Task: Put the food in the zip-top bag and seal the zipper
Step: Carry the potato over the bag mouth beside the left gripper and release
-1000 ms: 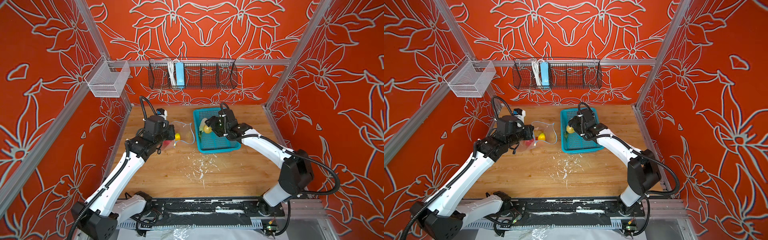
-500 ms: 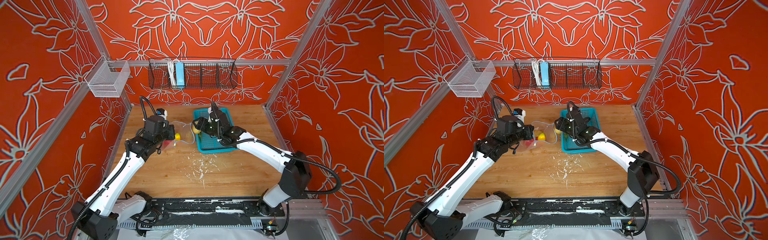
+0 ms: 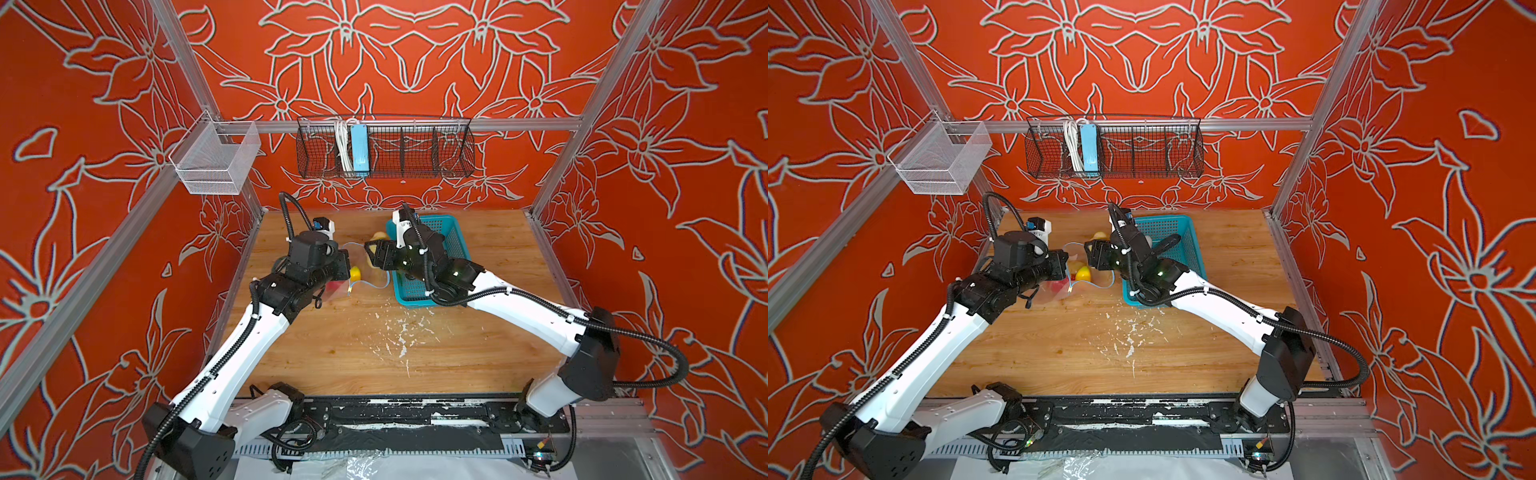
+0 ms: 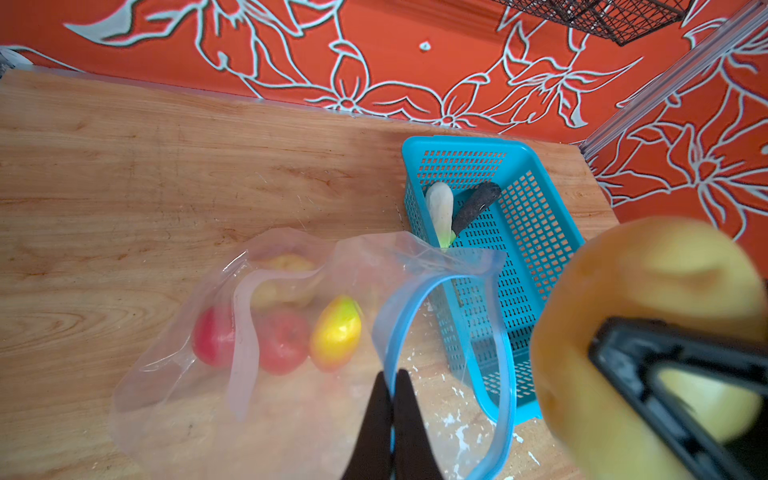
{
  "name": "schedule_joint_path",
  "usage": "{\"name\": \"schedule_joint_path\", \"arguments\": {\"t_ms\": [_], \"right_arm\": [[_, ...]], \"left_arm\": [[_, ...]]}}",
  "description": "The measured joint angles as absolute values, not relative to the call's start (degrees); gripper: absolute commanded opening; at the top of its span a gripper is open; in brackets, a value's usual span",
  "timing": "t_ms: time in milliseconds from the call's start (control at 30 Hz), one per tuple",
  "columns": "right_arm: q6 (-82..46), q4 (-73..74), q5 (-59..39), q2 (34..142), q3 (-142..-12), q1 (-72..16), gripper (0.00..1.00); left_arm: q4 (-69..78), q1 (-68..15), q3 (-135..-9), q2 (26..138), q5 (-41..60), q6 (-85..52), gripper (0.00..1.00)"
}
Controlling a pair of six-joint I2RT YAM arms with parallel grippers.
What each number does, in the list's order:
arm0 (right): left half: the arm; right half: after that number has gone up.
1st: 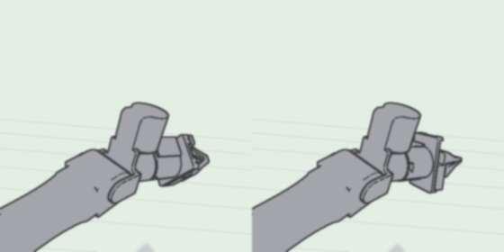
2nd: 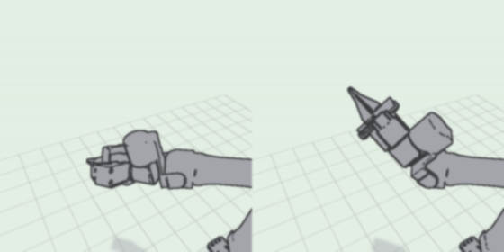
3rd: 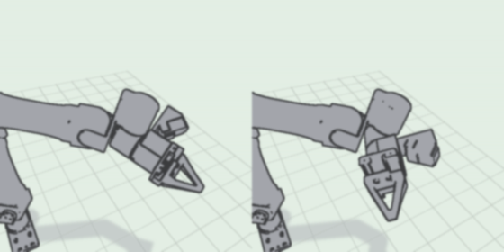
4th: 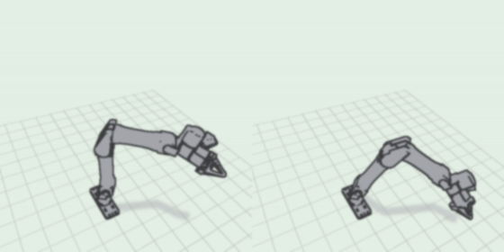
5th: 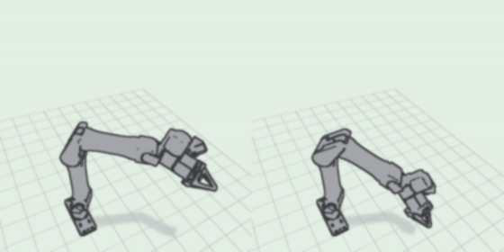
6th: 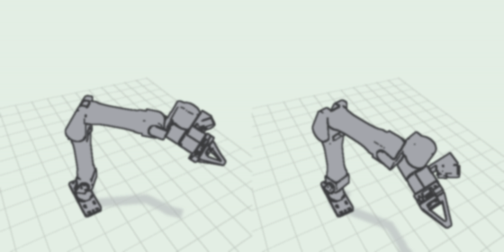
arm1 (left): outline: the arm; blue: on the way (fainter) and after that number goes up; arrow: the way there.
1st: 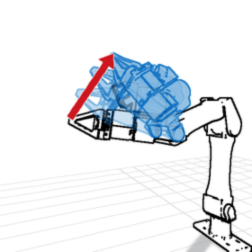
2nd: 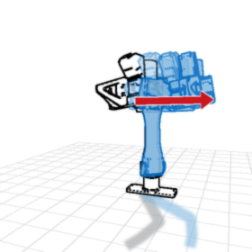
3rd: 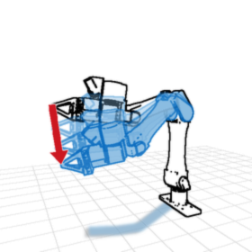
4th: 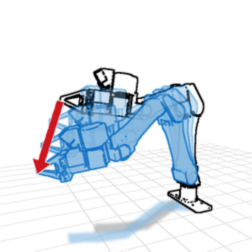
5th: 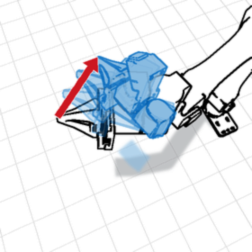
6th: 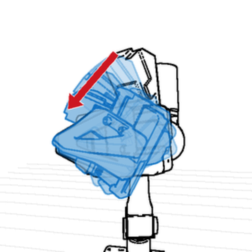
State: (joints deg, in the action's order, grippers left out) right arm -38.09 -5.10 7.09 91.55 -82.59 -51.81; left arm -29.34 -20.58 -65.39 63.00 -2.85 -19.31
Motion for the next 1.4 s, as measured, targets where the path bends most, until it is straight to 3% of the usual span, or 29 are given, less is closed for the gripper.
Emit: {"name": "schedule_joint_path", "arguments": {"t_ms": [367, 800, 967, 1033, 1067, 1400], "right_arm": [[-31.40, -6.63, 14.50, 96.68, -87.20, -55.75, 0.62], [-30.30, -8.12, 16.05, 101.30, -87.70, -56.07, 0.65], [-30.22, -8.84, 15.64, 102.21, -87.94, -56.34, 0.76], [-30.20, -9.63, 15.49, 102.65, -88.75, -56.40, 0.85], [-30.33, -10.07, 15.35, 102.74, -89.08, -56.40, 0.97], [-30.17, -11.35, 14.44, 101.71, -88.75, -56.40, 0.98]], "left_arm": [[-29.04, -20.58, -65.12, 62.98, -2.85, -19.31, 0.00], [-29.06, -20.58, -65.12, 62.96, -2.92, -19.33, 0.00], [-29.04, -20.58, -65.12, 62.96, -2.94, -19.33, 0.00], [-29.04, -20.58, -65.12, 62.96, -2.94, -19.33, 0.00], [-29.06, -20.58, -65.12, 62.96, -2.94, -19.33, 0.00], [-29.06, -20.58, -65.12, 62.96, -3.29, -19.31, 0.00]]}}
